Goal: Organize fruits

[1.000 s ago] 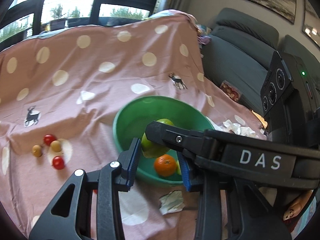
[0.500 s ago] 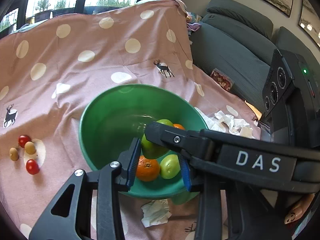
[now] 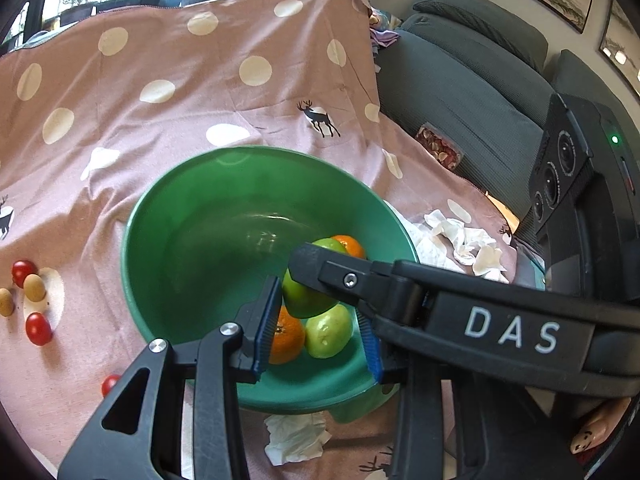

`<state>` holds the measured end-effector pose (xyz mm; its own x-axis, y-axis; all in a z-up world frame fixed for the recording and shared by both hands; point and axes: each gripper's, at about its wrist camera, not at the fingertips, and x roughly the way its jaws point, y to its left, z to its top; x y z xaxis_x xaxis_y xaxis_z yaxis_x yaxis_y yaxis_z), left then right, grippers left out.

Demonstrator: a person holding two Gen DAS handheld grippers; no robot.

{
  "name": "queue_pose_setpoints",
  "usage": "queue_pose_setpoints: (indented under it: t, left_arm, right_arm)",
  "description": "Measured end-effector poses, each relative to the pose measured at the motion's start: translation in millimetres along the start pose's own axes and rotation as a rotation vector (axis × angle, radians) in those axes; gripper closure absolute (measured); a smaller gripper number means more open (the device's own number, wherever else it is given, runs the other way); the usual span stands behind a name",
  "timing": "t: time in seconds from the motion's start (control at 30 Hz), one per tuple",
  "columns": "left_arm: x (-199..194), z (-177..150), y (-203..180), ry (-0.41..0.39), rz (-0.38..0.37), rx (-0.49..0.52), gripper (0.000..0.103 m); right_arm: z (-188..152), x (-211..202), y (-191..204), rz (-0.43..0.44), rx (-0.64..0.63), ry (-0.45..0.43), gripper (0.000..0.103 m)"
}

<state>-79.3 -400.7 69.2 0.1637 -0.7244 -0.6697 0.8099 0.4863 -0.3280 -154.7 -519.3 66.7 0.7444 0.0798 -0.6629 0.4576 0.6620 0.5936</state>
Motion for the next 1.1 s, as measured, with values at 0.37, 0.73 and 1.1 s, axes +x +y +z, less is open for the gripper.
queue_pose_setpoints:
  t: [0.37,0.73,1.1]
  left_arm:
    - [8.9,-0.4,-1.0,0.024,-0.001,-0.003,0.067]
    - [13.0,-1.3,-1.3,0.049,-0.014,-0.011,0.065]
    - [-20.0,-7.0,7.3,0.004,0.007,-0.042,0.042]
  right_arm:
    - [0.6,3.7,-3.7,-0.054,0.005,0.013,0.065]
    - [0.8,5.4,-3.5,-0.093,0.007,0.017,0.065]
    - [2.7,-2.9,-3.4,-0.2,0.0,-0.061,0.065]
